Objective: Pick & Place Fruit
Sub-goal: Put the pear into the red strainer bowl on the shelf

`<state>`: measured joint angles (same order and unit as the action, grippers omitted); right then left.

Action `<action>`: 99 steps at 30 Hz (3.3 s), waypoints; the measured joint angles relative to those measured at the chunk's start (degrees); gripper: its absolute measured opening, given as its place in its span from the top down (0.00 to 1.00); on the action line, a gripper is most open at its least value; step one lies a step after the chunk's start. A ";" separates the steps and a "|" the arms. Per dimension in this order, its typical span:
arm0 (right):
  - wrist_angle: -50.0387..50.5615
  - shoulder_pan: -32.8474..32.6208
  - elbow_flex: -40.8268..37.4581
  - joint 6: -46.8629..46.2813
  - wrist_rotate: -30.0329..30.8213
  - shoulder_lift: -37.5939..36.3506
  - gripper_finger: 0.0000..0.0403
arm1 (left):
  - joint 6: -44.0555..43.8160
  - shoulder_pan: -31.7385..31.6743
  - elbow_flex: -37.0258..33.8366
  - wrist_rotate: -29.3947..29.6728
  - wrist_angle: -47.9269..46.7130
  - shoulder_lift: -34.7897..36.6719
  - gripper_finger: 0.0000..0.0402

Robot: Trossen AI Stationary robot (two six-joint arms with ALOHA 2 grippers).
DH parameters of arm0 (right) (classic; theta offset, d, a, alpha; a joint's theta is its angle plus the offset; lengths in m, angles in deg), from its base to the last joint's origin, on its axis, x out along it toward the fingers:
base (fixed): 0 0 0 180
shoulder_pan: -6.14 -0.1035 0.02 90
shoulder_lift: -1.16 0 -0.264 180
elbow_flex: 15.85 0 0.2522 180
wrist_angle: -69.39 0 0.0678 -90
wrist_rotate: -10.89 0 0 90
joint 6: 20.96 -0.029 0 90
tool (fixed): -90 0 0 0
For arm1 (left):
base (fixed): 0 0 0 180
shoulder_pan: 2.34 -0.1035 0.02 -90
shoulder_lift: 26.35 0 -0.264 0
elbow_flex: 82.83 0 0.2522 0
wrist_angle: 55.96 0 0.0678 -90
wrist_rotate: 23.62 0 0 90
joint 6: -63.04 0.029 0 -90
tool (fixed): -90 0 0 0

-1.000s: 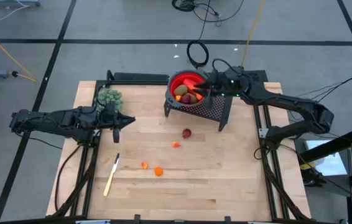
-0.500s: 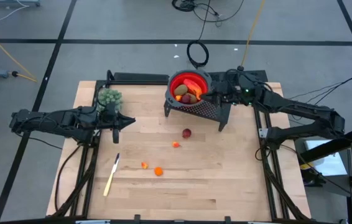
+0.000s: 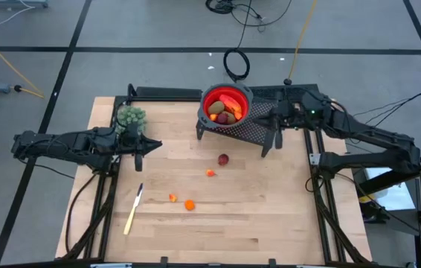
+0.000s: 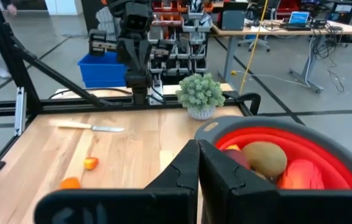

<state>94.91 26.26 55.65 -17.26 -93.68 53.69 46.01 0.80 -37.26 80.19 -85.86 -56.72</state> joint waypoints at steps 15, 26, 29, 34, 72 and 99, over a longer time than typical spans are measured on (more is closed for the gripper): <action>5.53 0.00 -5.37 -2.38 2.51 -9.90 1.00 | -0.25 0.00 0.00 1.26 10.77 -3.29 1.00; 2.86 0.00 -16.32 -8.07 2.49 -20.51 1.00 | -4.84 0.00 3.15 -2.11 14.61 -15.85 1.00; 2.86 0.00 -18.41 -9.05 2.45 -23.80 1.00 | -5.52 0.02 5.81 -3.46 14.62 -19.57 1.00; 3.07 0.00 -21.71 -10.56 2.44 -29.37 1.00 | -5.65 0.38 10.86 -5.31 14.63 -25.21 1.00; 2.61 0.02 -39.76 -10.54 2.32 -52.17 1.00 | -45.12 13.10 37.94 -9.29 -24.41 -50.05 1.00; -7.71 0.02 -46.12 -10.12 2.44 -52.17 1.00 | -55.69 13.84 37.92 -14.80 -35.07 -59.37 0.95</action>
<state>87.20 26.28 9.53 -27.38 -91.24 1.52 -9.68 14.63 0.67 65.39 -120.93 -116.09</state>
